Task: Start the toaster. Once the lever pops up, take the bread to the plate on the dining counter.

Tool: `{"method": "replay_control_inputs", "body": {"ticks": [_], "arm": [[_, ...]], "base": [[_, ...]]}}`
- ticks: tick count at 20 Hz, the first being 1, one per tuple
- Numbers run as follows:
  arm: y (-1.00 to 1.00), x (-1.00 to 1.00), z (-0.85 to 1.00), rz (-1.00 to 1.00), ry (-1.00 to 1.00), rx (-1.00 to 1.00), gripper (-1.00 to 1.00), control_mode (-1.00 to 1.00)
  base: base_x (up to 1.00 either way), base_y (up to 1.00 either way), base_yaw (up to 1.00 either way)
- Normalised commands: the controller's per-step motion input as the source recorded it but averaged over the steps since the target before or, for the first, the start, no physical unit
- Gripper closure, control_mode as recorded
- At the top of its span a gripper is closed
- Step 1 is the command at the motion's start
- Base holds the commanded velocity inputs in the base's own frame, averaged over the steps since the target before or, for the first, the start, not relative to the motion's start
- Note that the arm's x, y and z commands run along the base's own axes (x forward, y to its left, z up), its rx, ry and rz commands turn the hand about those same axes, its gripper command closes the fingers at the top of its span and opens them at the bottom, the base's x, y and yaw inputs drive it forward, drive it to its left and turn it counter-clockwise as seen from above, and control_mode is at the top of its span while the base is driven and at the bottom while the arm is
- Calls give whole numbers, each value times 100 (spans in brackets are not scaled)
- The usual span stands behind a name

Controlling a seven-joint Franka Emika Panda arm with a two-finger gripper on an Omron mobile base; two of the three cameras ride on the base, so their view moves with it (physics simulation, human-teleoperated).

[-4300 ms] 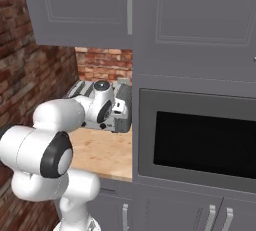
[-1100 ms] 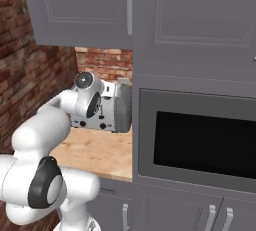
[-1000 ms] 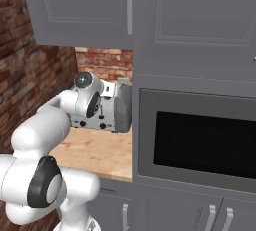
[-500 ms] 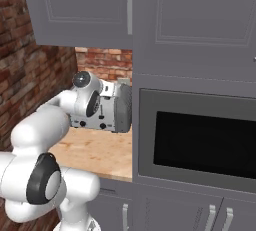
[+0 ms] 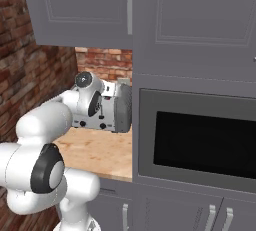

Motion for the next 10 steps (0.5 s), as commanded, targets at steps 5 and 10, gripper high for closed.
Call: {"method": "replay_control_inputs", "body": {"ticks": [5,10], "arm": [[0,11,-12,0,0,0,-100,-100],[0,10,-2,0,0,0,-100,-100]], "base": [[0,0,0],[0,0,0]]}}
